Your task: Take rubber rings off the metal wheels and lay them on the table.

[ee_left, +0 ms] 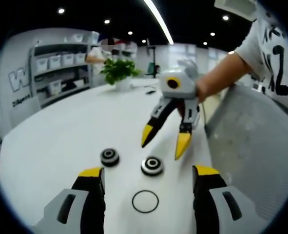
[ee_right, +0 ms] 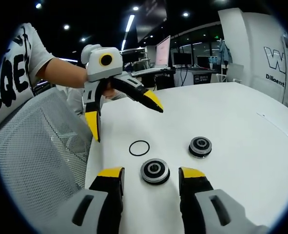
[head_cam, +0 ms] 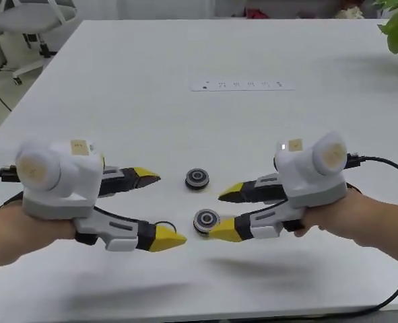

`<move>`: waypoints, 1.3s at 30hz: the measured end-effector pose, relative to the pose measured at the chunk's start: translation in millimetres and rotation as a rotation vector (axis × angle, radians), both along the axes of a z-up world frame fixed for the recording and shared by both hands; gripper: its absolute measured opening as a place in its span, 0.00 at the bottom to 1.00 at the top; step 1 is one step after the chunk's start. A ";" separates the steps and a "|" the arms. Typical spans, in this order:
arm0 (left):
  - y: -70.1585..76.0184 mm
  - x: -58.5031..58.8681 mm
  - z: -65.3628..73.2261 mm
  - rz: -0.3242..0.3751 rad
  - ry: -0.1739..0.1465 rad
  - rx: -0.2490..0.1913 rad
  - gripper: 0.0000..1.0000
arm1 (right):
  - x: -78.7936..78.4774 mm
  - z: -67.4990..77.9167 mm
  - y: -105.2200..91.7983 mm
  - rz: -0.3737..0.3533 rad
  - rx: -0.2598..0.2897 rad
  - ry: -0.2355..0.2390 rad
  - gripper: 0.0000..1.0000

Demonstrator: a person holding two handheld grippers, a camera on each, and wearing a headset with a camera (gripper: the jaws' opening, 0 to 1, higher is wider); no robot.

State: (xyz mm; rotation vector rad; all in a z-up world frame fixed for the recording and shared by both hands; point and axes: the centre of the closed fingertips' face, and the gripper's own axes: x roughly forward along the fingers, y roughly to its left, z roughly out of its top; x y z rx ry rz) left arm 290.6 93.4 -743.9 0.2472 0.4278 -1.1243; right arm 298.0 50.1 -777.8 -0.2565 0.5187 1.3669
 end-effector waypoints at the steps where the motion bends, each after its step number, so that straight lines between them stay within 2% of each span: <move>1: -1.1 1.0 -0.5 0.000 0.001 0.000 0.74 | 0.8 -0.8 -1.3 -0.002 -0.001 -0.003 0.42; 12: -7.5 7.2 -9.8 -0.002 0.025 0.005 0.69 | 6.4 -10.5 -10.5 -0.019 -0.017 0.005 0.41; 30: -19.1 11.5 -28.6 -0.010 0.063 0.014 0.61 | 5.0 -19.7 -8.5 -0.017 -0.011 0.018 0.39; 39: -26.4 11.1 -34.1 -0.025 0.073 0.023 0.48 | 5.1 -21.6 -9.9 -0.025 -0.010 0.030 0.37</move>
